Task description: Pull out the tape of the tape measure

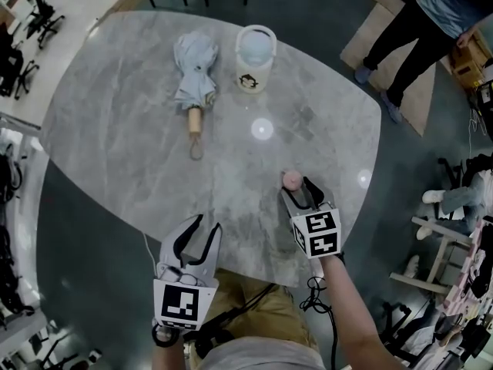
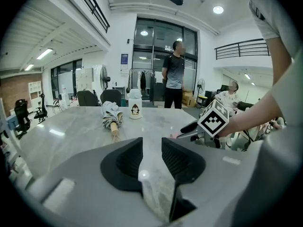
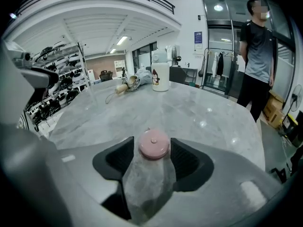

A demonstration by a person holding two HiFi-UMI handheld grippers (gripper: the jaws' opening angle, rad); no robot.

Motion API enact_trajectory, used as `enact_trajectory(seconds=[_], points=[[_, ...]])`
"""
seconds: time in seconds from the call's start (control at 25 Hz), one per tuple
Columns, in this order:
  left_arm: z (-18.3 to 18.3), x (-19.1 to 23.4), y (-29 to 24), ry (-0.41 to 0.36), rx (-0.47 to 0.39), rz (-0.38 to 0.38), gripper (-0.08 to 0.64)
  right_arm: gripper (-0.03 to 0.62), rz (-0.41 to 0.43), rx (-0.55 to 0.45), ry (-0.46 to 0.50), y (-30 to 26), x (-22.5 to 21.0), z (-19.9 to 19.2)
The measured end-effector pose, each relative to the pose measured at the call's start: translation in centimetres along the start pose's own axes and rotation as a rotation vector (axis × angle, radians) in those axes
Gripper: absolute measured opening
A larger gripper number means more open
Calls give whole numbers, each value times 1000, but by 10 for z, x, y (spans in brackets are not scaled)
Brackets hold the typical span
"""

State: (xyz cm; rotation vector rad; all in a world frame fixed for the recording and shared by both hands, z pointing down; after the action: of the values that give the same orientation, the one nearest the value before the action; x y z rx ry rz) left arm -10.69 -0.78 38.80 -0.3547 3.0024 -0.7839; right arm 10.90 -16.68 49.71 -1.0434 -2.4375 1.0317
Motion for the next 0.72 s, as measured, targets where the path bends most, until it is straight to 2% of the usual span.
enact_trajectory(seconds=[0.36, 0.72], points=[[-6, 4, 5, 13, 15, 16, 124, 238, 1, 12, -10, -10, 0, 0], [-4, 6, 7, -2, 4, 3, 124, 213, 2, 0, -24, -7, 0, 1]])
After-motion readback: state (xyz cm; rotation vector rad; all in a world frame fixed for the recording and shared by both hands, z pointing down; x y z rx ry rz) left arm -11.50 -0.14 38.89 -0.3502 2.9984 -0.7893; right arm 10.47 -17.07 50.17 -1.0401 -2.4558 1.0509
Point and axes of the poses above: the fingertips, and each gripper's own axes: y backward along the fingers, x to its left, z out of its top, the point moved 9 cm from there along y, backward along the fingers, and after that the axes turned 1 degree about x, right-handed, at the moved point
